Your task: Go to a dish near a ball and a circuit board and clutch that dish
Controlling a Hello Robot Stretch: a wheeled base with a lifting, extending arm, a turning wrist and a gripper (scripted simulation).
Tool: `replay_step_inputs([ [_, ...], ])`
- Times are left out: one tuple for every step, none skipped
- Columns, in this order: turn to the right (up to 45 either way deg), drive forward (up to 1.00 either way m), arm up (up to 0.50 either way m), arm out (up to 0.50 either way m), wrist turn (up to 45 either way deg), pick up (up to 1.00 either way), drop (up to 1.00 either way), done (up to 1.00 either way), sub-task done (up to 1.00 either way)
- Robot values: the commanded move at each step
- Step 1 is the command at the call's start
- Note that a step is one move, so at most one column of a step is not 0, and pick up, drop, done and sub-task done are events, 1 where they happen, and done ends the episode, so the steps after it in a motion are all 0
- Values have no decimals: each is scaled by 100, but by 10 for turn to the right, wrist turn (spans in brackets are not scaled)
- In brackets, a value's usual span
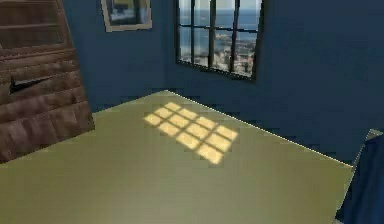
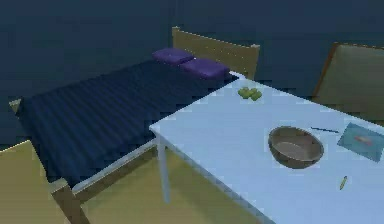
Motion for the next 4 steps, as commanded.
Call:
replay_step_inputs([
  [390, 0, 0, 0, 0, 0, 0, 0, 0],
  [0, 10, 0, 0, 0, 0, 0, 0, 0],
  [450, 0, 0, 0, 0, 0, 0, 0, 0],
  [-360, 0, 0, 0, 0, 0, 0, 0, 0],
])
